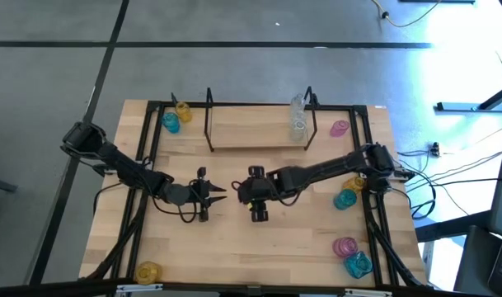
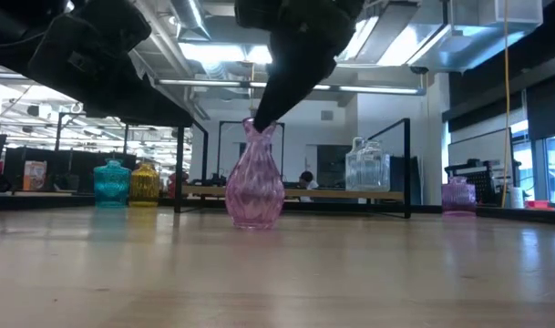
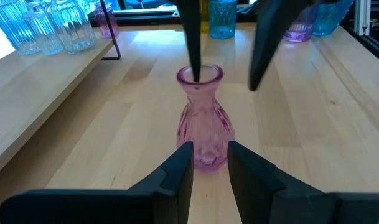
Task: Sort vases onto shelf
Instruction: Put the left violet vase to the left side of the top transparent vase on the shelf
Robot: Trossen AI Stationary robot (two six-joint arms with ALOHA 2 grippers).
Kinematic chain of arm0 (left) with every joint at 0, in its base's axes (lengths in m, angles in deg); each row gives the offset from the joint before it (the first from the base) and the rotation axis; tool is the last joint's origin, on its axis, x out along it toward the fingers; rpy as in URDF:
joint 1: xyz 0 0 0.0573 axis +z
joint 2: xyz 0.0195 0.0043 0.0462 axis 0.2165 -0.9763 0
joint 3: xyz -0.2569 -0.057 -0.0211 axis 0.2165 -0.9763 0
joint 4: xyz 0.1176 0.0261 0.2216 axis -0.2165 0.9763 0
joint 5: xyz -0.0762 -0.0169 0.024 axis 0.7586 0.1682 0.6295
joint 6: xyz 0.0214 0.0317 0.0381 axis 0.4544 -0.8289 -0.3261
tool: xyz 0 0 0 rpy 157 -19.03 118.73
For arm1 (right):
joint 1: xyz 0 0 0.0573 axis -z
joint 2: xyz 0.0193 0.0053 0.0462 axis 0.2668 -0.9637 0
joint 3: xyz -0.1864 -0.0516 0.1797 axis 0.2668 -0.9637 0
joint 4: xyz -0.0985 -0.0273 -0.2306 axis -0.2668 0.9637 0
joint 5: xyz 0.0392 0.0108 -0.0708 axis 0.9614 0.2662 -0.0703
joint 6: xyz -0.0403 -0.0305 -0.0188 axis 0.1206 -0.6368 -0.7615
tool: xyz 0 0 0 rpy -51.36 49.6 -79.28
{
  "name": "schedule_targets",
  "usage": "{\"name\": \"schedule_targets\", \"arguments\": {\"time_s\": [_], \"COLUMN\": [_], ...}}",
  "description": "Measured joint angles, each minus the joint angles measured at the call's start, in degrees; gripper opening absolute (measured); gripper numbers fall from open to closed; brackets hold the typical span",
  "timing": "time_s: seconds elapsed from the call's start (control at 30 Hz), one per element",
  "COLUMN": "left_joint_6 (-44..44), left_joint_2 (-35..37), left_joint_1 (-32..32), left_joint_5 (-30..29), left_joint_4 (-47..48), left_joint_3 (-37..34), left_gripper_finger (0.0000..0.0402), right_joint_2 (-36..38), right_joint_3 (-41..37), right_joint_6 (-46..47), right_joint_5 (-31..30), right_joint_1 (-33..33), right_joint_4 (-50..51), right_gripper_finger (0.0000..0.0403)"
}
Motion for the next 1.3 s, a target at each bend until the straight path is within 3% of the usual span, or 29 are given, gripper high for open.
{"name": "schedule_targets", "arguments": {"time_s": [0.4,0.67,0.97,1.3], "left_joint_6": [0.0,0.0,0.0,0.0], "left_joint_2": [0.0,0.0,0.0,0.0], "left_joint_1": [-0.01,0.0,0.0,-0.01], "left_joint_5": [-0.02,-0.07,-0.07,-0.09], "left_joint_4": [0.12,0.13,0.13,0.13], "left_joint_3": [0.0,0.0,0.0,0.0], "left_gripper_finger": [0.0092,0.0092,0.0092,0.0092], "right_joint_2": [-0.17,-0.15,3.61,11.99], "right_joint_3": [0.02,0.09,-0.15,-0.04], "right_joint_6": [-1.64,-3.61,-4.59,-4.46], "right_joint_5": [0.77,-2.37,-4.77,-12.16], "right_joint_1": [0.28,0.25,0.28,2.29], "right_joint_4": [1.51,2.52,5.67,12.14], "right_gripper_finger": [0.0065,0.0009,0.0004,0.0002]}}
